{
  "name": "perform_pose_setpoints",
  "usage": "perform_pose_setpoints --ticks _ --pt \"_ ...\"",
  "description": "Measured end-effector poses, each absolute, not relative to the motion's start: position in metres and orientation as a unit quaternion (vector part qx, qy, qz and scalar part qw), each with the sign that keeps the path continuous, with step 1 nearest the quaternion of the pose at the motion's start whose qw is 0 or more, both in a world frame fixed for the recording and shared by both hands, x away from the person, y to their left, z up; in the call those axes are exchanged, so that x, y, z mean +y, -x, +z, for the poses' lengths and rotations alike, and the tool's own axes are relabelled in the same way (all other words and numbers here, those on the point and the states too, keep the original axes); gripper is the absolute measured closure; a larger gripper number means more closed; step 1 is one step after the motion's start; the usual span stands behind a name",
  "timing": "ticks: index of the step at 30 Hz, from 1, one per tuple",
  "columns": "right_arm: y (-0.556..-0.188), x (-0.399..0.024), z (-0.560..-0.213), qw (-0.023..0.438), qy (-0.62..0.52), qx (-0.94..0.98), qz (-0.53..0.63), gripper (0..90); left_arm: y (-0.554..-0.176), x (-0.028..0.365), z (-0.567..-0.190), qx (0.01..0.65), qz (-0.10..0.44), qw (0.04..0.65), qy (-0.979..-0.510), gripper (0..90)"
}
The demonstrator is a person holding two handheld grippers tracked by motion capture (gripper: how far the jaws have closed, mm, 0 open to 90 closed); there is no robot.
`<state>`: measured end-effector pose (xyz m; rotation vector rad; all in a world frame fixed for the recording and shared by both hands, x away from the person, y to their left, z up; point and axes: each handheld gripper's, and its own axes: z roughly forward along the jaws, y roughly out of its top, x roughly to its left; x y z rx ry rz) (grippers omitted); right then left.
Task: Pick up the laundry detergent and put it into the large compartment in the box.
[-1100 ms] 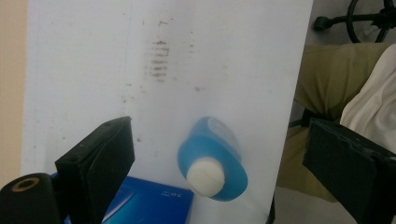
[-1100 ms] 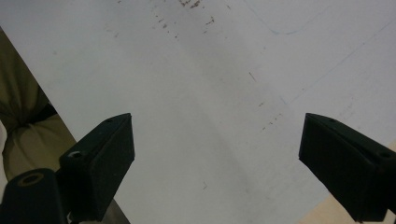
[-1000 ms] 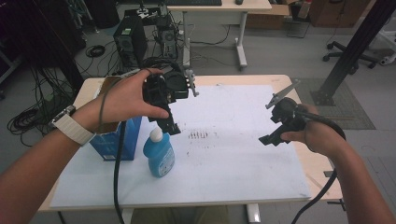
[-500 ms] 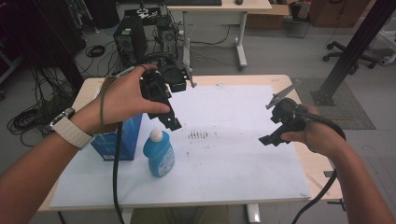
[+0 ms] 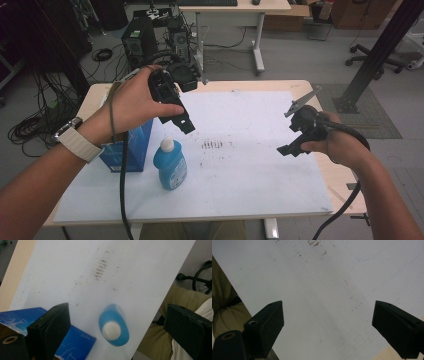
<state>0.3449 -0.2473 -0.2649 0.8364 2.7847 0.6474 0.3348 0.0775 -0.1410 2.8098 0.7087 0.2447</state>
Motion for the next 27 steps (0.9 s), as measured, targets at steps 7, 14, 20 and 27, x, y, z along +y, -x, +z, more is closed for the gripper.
perform_pose_setpoints --ticks 7,14,20,27 --pt "-0.345 -0.248 -0.264 0.083 -0.278 0.932 0.218 10.6 -0.335 0.078 -0.14 0.259 0.083 0.113 -0.956 7.4" --pt "-0.345 -0.247 -0.265 0.083 -0.276 0.932 0.218 10.7 -0.336 0.08 -0.142 0.279 0.079 0.105 -0.951 7.5" --pt "-0.345 -0.247 -0.266 0.083 -0.275 0.933 0.218 10.6 -0.337 0.084 -0.144 0.304 0.074 0.1 -0.945 8.2" --pt "-0.347 -0.244 -0.266 0.082 -0.271 0.934 0.218 10.6 -0.339 0.088 -0.146 0.328 0.074 0.093 -0.937 8.3"
